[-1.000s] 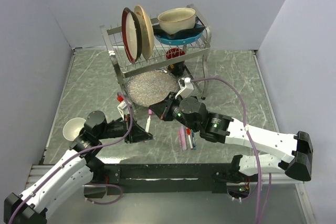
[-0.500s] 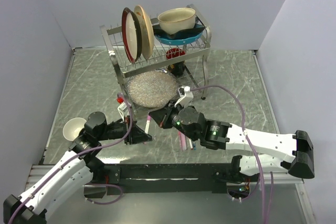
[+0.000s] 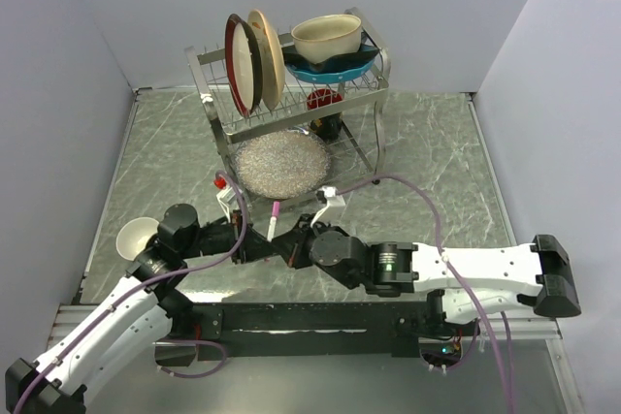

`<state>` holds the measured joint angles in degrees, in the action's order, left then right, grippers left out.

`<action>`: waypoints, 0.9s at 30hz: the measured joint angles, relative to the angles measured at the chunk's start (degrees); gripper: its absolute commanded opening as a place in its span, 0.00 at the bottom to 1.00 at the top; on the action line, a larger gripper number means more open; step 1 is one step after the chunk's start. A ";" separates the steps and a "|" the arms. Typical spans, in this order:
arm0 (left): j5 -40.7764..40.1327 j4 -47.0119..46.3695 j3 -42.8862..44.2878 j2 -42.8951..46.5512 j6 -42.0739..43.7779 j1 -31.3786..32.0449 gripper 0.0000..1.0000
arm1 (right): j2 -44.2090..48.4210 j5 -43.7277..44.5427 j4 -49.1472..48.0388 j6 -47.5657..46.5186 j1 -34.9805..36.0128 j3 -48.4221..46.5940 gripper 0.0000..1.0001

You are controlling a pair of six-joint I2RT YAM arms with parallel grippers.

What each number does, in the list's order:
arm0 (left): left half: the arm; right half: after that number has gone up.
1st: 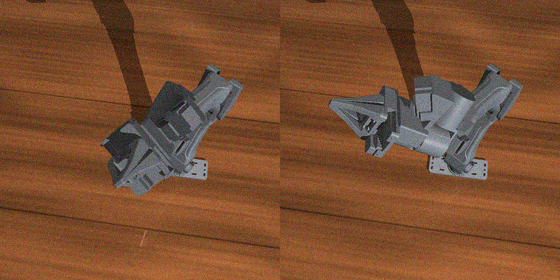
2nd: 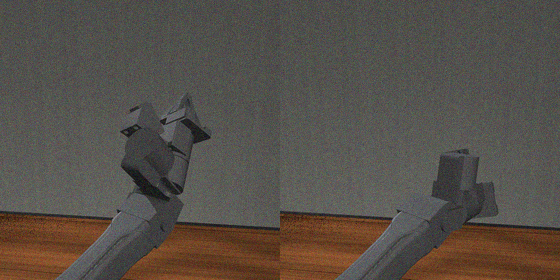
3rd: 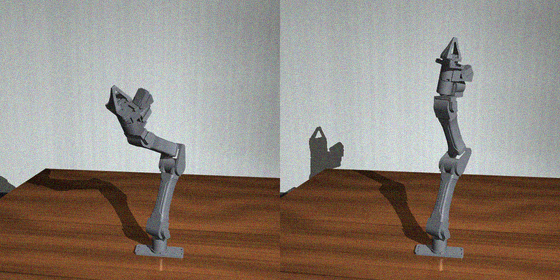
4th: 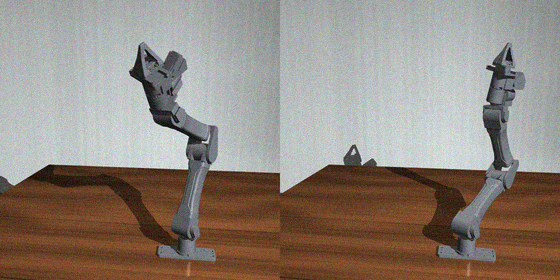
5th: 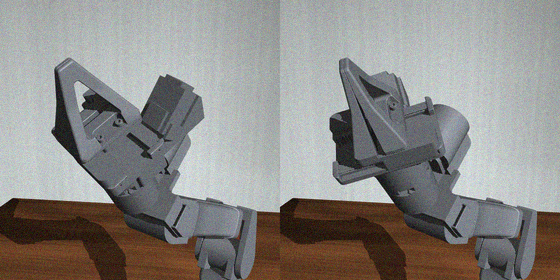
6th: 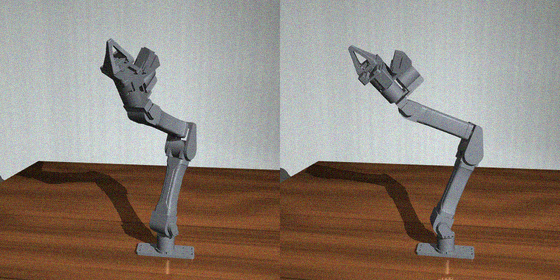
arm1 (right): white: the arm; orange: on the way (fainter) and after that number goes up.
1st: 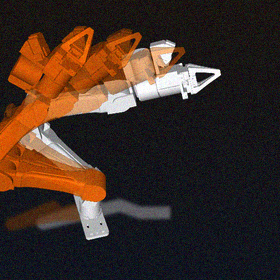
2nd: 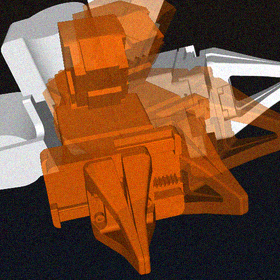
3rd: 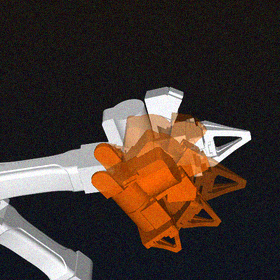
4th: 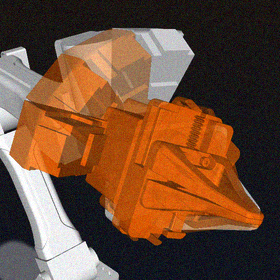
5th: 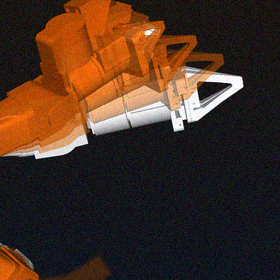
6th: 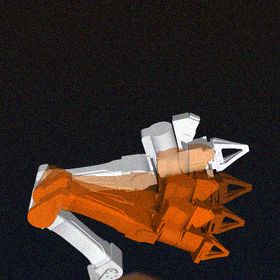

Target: Insert the pens into the pen caps

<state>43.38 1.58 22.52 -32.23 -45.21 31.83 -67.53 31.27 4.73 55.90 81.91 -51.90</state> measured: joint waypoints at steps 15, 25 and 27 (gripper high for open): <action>3.58 -3.52 0.11 7.32 2.49 0.24 0.01 | 9.99 -2.47 -0.81 -6.47 -4.74 -0.33 0.68; 7.93 -6.47 0.11 6.91 2.58 1.11 0.01 | 8.26 -16.52 -2.21 -12.57 -12.09 -6.45 0.66; 8.28 -6.73 0.11 6.84 2.58 1.27 0.01 | 7.17 -18.78 -2.23 -13.46 -12.46 -7.28 0.64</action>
<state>51.66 -5.15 22.63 -25.39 -42.63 33.10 -60.36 12.49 2.50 42.44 69.45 -59.18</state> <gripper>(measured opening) 0.122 0.663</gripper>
